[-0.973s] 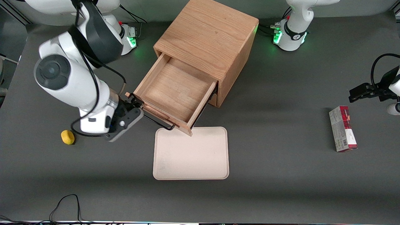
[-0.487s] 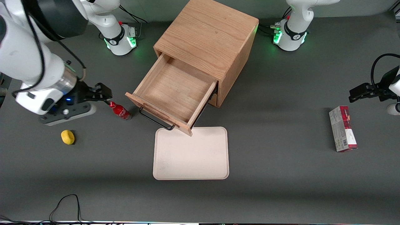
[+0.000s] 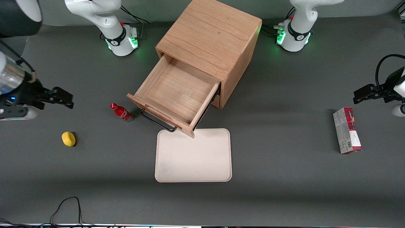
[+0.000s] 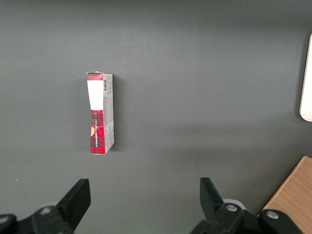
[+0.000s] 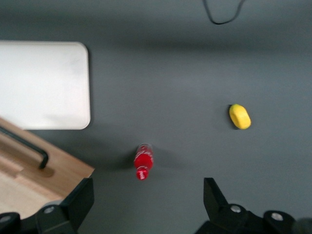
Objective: Open upper drawer
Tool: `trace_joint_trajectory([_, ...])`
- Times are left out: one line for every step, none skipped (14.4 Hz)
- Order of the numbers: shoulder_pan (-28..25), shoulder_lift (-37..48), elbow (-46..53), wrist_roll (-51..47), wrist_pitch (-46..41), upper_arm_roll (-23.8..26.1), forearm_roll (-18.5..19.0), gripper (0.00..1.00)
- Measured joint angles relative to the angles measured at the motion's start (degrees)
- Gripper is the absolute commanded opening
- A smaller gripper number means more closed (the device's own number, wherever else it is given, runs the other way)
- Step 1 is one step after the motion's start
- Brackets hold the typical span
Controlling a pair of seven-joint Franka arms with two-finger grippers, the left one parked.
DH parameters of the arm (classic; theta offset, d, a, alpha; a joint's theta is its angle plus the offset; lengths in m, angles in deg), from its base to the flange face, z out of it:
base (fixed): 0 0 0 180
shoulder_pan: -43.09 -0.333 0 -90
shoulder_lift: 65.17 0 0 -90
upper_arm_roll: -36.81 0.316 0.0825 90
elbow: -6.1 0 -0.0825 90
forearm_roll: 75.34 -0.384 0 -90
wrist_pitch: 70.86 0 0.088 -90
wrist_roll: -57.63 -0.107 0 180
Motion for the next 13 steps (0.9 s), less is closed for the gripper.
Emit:
trace_joint_trajectory([1.3, 1.8, -3.0, 0.0, 1.8, 0.0, -0.5, 1.00])
trace_joint_trajectory([2.2, 3.4, -5.6, 0.0, 3.3, 0.0, -1.0, 1.00])
trace_joint_trajectory([2.6, 4.8, -8.0, 0.2, 4.6, -0.1, -1.3, 1.00])
trace_joint_trajectory([2.6, 5.9, -10.0, 0.8, 5.7, -0.2, -1.4, 1.00])
trace_joint_trajectory([2.6, 6.7, -11.3, 1.5, 6.5, -0.3, -1.4, 1.00])
trace_joint_trajectory([2.6, 7.2, -12.1, 1.9, 6.9, -0.5, -1.4, 1.00])
trace_joint_trajectory([2.6, 7.5, -12.5, 2.1, 7.3, -0.8, -1.4, 1.00])
trace_joint_trajectory([2.6, 7.6, -12.7, 2.8, 7.5, -1.3, -1.4, 1.00])
trace_joint_trajectory([2.7, 7.6, -12.9, 4.0, 7.7, -1.7, -1.4, 1.00])
trace_joint_trajectory([2.7, 7.6, -13.0, 5.0, 8.1, -2.1, -1.4, 1.00])
trace_joint_trajectory([2.7, 7.6, -13.1, 5.6, 8.4, -2.7, -1.4, 1.00])
trace_joint_trajectory([2.7, 7.6, -13.1, 6.1, 8.4, -3.1, -1.4, 1.00])
trace_joint_trajectory([2.7, 7.6, -13.1, 6.3, 8.5, -3.4, -1.4, 1.00])
